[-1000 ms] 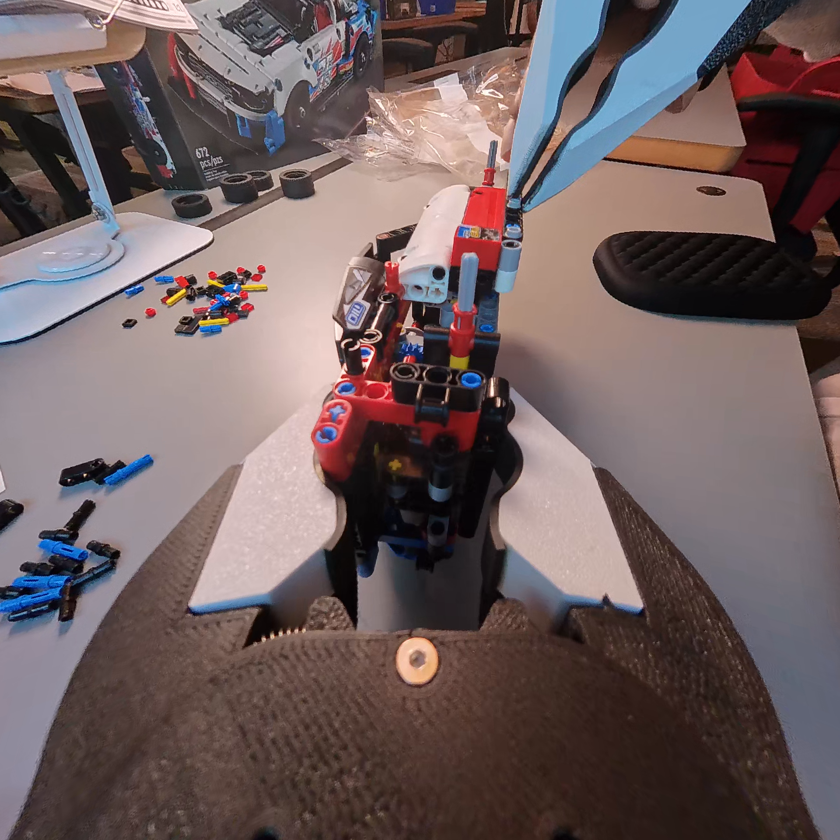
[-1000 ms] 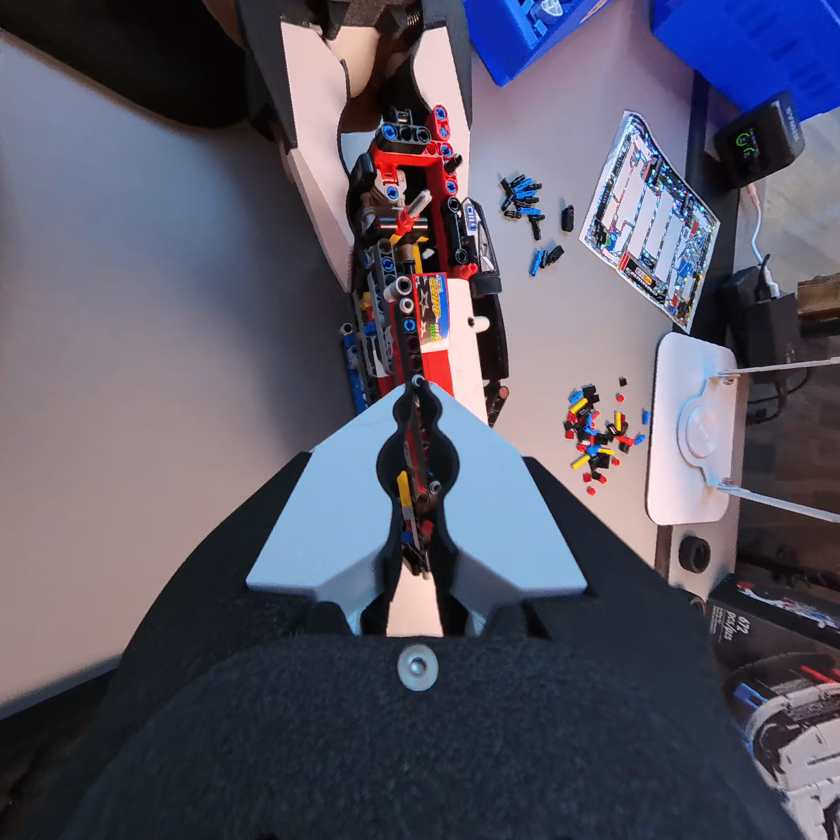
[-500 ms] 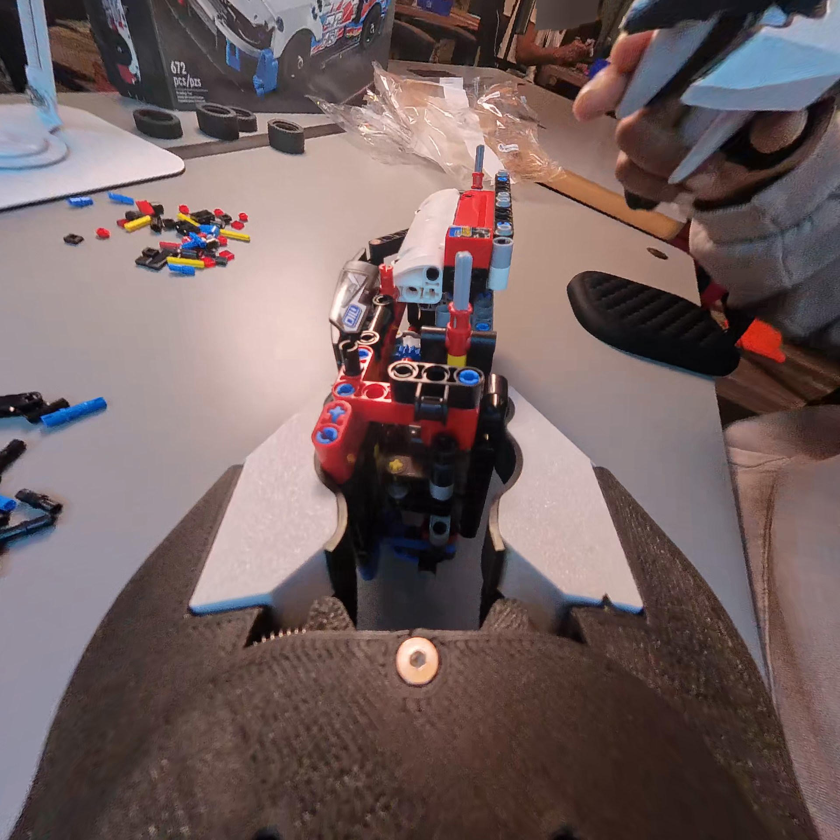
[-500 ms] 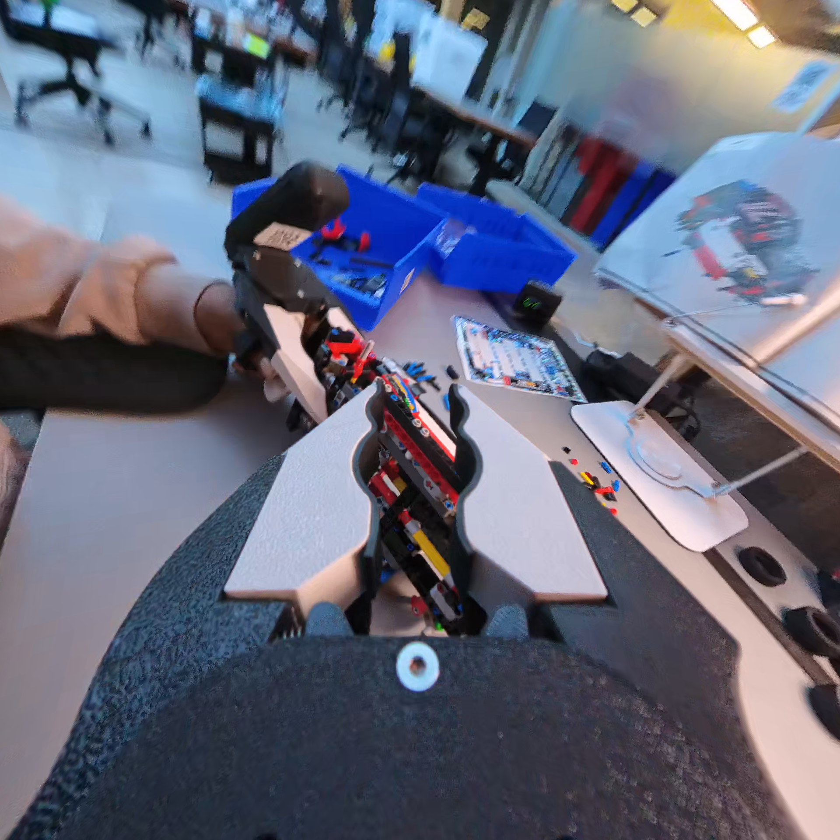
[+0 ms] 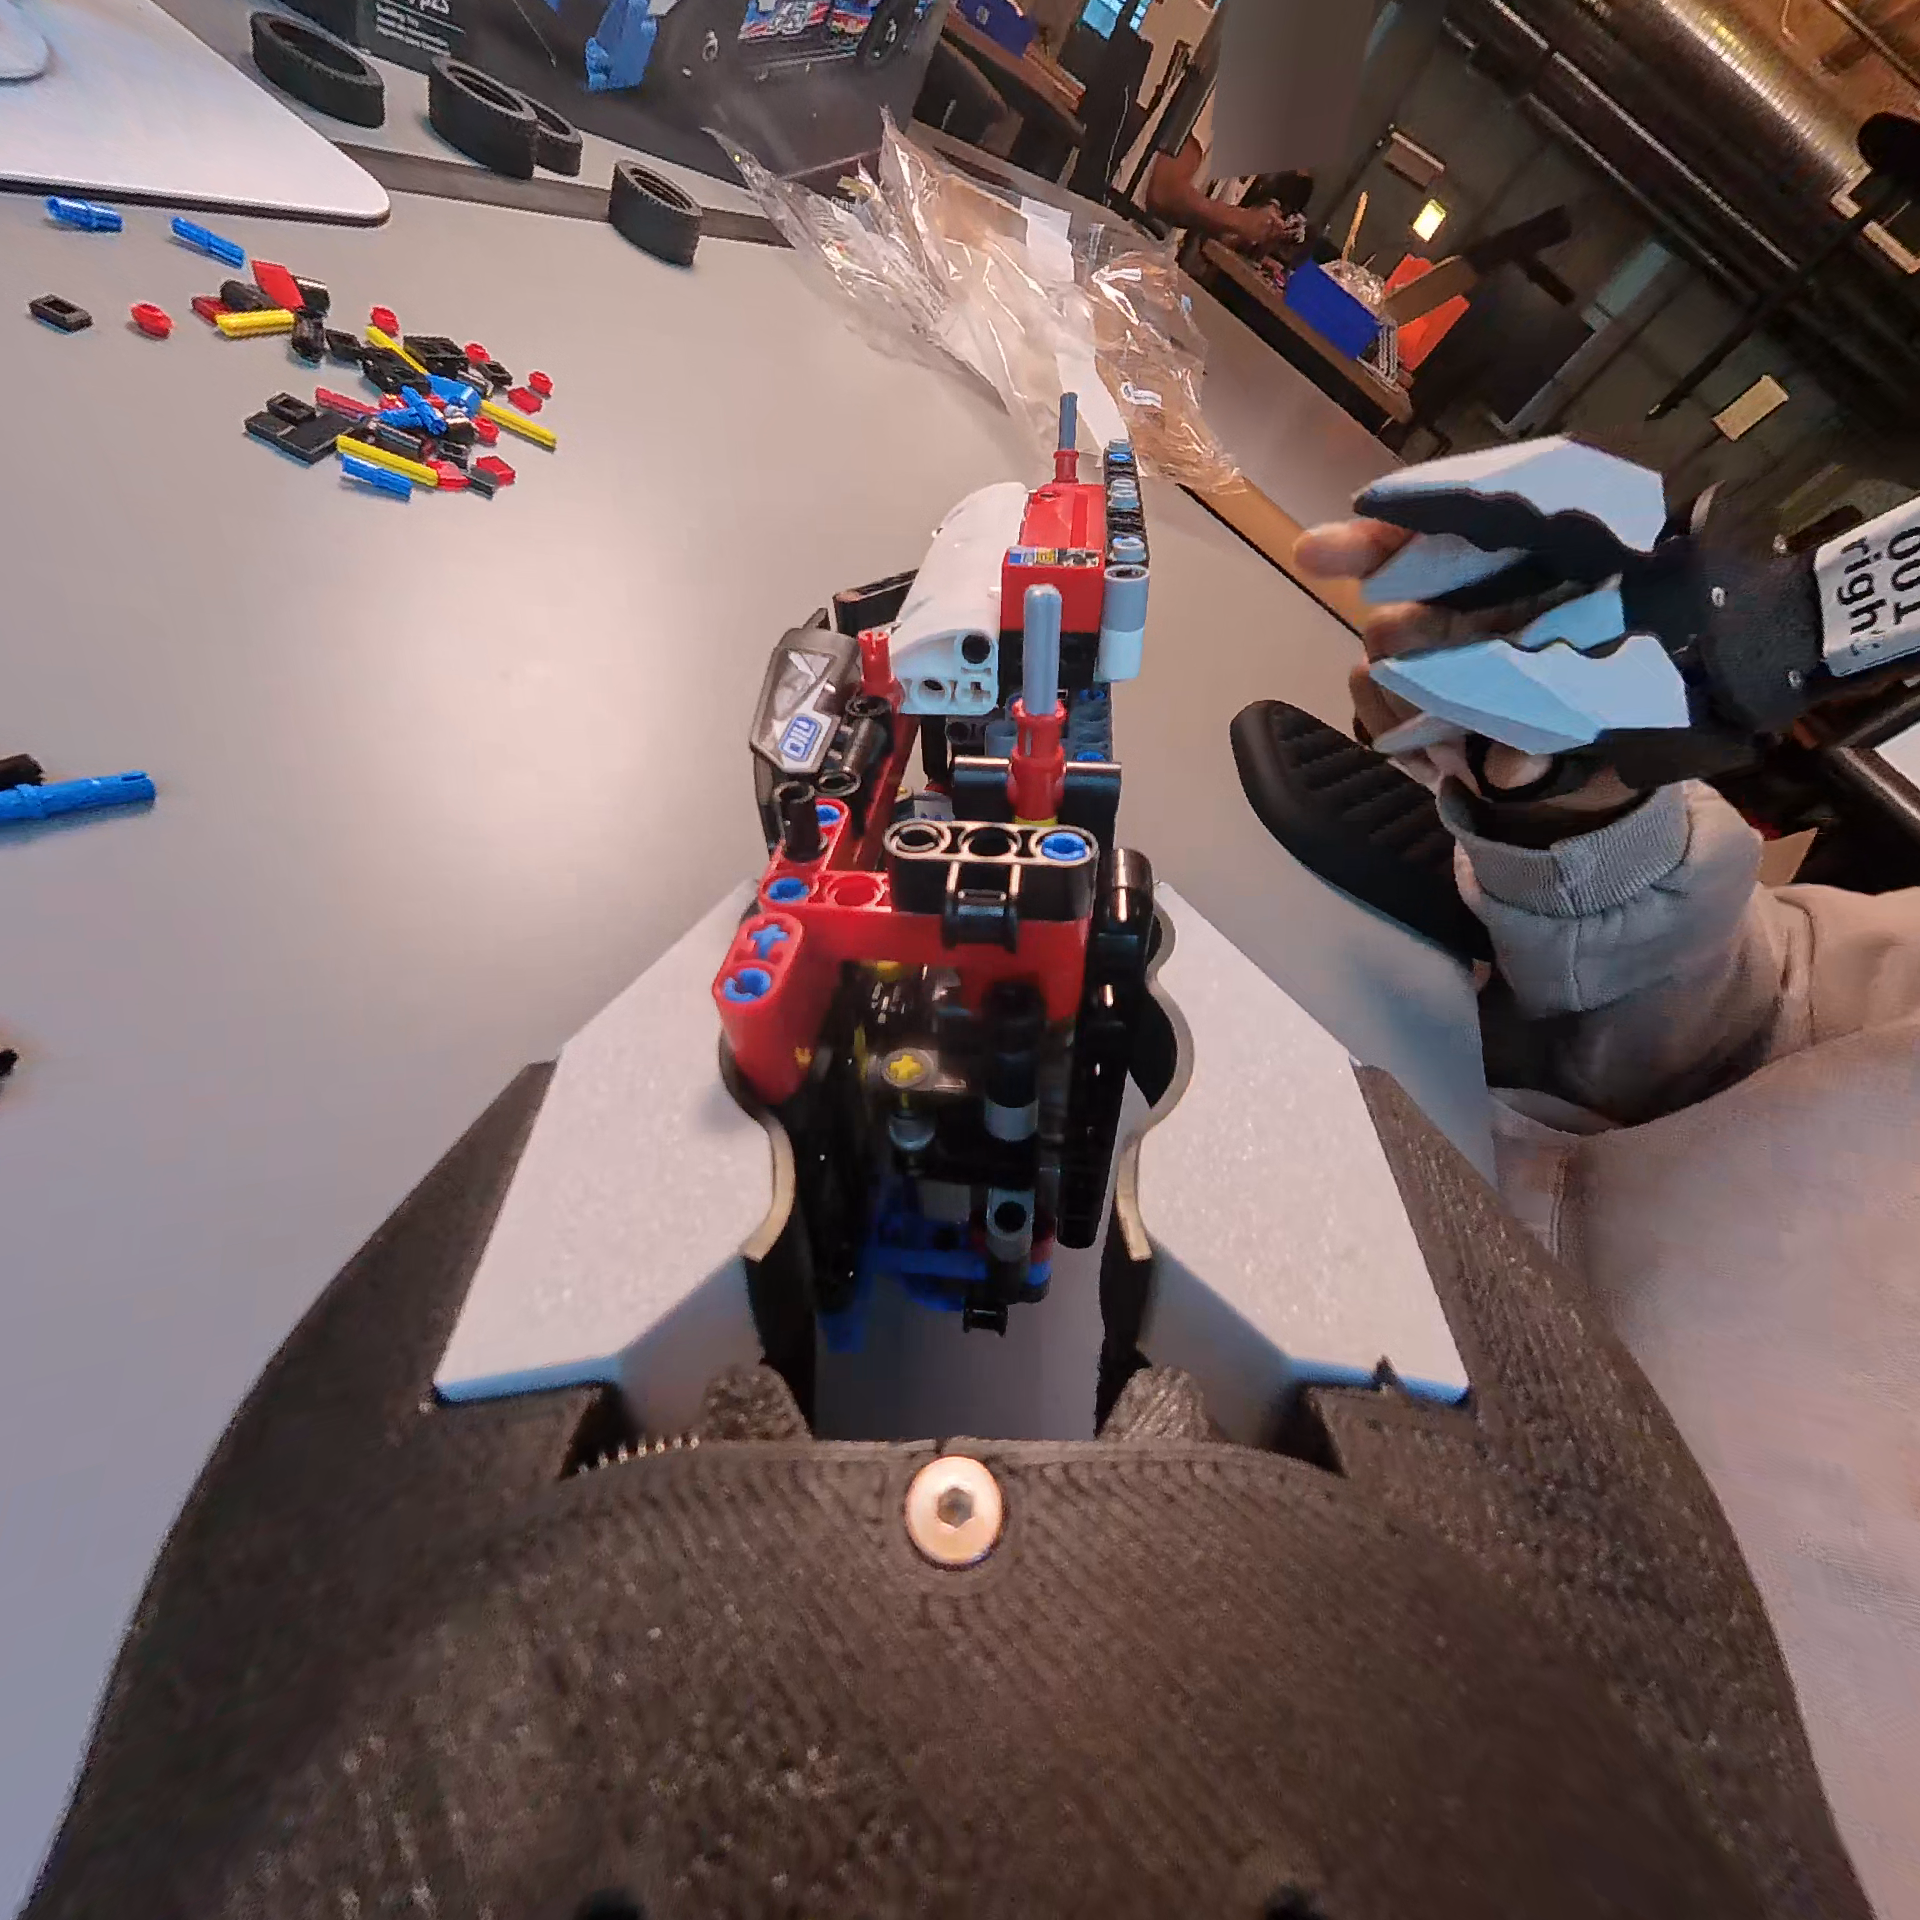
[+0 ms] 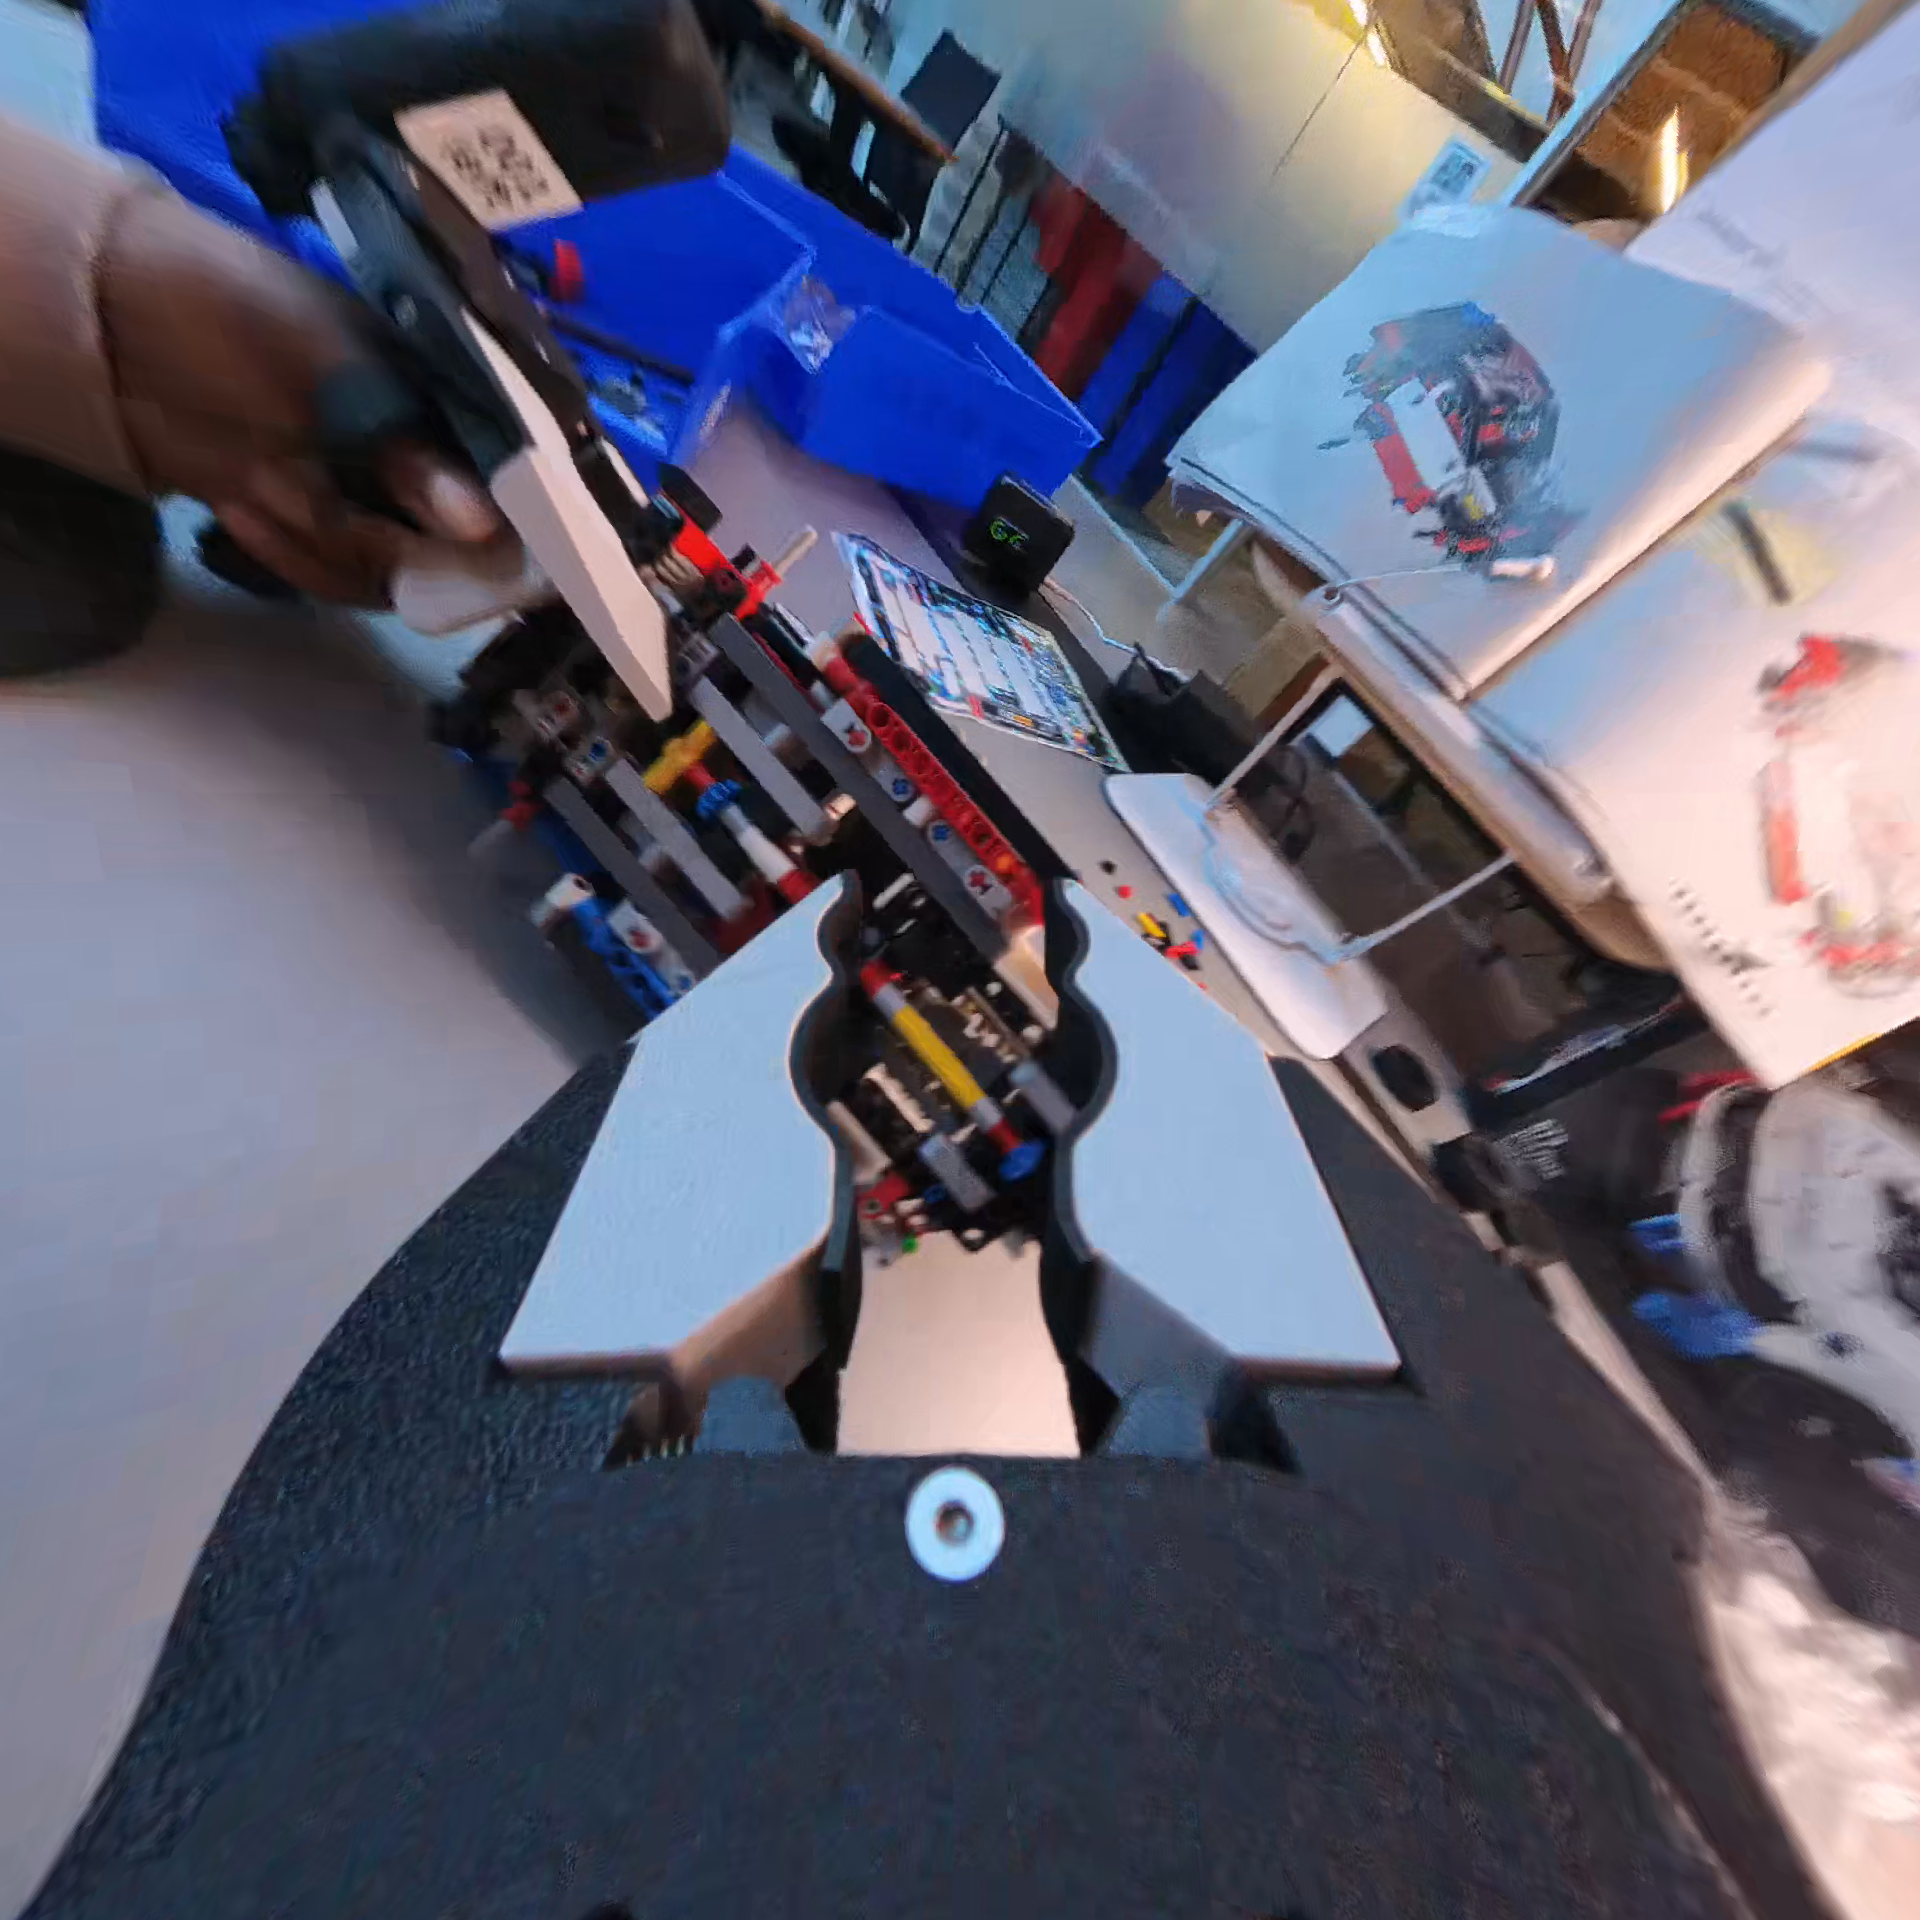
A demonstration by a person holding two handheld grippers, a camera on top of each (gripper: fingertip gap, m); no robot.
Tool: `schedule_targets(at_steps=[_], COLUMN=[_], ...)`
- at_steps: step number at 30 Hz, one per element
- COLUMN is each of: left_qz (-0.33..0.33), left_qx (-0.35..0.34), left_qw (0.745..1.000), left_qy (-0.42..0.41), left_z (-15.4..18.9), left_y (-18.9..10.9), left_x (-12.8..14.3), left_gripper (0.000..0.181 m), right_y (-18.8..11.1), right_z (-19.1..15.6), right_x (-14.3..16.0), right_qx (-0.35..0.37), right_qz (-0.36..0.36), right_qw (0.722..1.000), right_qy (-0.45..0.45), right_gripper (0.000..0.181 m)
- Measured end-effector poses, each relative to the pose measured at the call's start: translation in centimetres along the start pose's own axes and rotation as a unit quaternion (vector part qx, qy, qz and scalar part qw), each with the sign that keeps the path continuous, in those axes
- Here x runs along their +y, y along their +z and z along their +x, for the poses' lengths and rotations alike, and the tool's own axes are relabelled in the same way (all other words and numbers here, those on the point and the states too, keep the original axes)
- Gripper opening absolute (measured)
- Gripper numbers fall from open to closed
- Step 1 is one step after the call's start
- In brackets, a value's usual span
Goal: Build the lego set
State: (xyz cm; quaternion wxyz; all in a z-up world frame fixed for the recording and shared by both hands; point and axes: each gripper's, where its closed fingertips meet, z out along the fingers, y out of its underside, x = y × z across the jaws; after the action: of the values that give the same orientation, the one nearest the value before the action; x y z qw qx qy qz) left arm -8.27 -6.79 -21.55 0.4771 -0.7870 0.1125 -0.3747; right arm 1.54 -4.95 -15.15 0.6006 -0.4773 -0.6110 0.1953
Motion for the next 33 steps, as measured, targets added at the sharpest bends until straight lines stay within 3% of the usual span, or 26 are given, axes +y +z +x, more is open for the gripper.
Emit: schedule_targets(at_steps=[3,7,8,11,14,20,24,27,30,33], left_qz=[-0.007,-0.008,-0.009,-0.011,-0.017,-0.016,0.004,0.021,0.038,0.051], left_qx=[0.012,0.013,0.011,0.009,0.008,0.003,-0.032,-0.071,-0.117,-0.160], left_qw=[1.000,1.000,1.000,1.000,1.000,1.000,0.999,0.997,0.992,0.985], left_qy=[-0.005,-0.001,0.002,0.005,0.015,0.015,0.027,0.020,0.024,0.044], left_z=[0.0,0.1,0.2,0.2,0.4,0.5,0.3,0.2,0.0,0.1], left_y=[0.0,0.0,0.0,-0.1,0.0,-0.1,0.0,0.0,0.0,0.0], left_x=[0.1,0.1,0.2,0.3,0.4,0.5,-0.2,-0.3,-0.8,-1.3], left_gripper=[0.065,0.066,0.065,0.065,0.065,0.065,0.064,0.065,0.064,0.063], right_y=[3.1,5.9,6.3,6.5,6.3,6.1,6.1,4.4,3.3,3.9], right_z=[0.3,-0.2,0.1,-0.4,-0.4,-0.3,0.5,1.1,0.4,-1.1], right_x=[0.1,0.3,0.4,0.5,0.6,0.5,0.3,-0.7,-1.3,-0.7], right_qx=[-0.030,-0.097,-0.096,-0.136,-0.162,-0.148,-0.082,-0.016,0.005,0.003], right_qz=[-0.038,-0.072,-0.081,-0.091,-0.108,-0.115,-0.112,-0.096,-0.054,-0.055], right_qw=[0.989,0.969,0.966,0.964,0.962,0.959,0.983,0.994,0.972,0.948], right_qy=[-0.140,-0.215,-0.227,-0.209,-0.192,-0.211,-0.119,0.051,0.230,0.312], right_gripper=[0.033,0.037,0.032,0.015,0.014,0.013,0.017,0.021,0.005,0.000])
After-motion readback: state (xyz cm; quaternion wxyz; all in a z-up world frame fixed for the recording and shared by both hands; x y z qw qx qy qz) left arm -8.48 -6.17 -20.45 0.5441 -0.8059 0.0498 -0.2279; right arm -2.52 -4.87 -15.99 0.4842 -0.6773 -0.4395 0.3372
